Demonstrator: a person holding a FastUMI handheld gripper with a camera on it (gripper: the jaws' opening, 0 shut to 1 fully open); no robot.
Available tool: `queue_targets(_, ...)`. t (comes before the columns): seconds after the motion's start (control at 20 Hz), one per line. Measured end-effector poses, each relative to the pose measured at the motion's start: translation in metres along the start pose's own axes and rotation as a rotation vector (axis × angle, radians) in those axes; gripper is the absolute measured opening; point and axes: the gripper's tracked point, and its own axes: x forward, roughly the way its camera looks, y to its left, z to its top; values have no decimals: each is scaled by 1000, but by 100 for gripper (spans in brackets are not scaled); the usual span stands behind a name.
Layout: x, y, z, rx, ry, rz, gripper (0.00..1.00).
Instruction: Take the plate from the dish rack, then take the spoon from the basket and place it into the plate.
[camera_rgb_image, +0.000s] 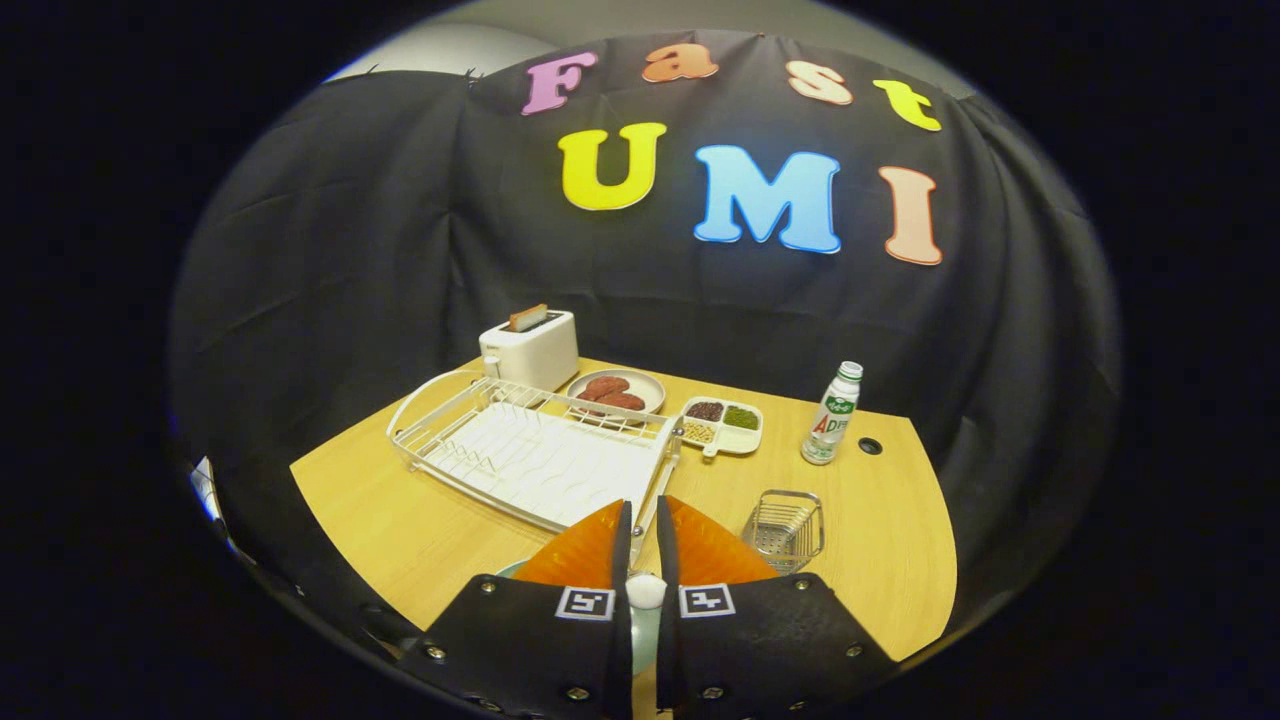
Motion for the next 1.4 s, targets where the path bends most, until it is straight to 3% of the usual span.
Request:
queue_targets(0.35,26,45,-22,-38,87,111,9)
queue_targets(1.1,75,103,-49,-140,166,229,11)
queue_targets(1.2,77,99,-48,-159,155,217,16)
queue_targets(1.3,75,93,-43,-164,137,197,34)
queue_targets(1.35,72,90,-39,-157,125,193,52)
queue_targets(1.4,70,84,-34,-151,111,185,54)
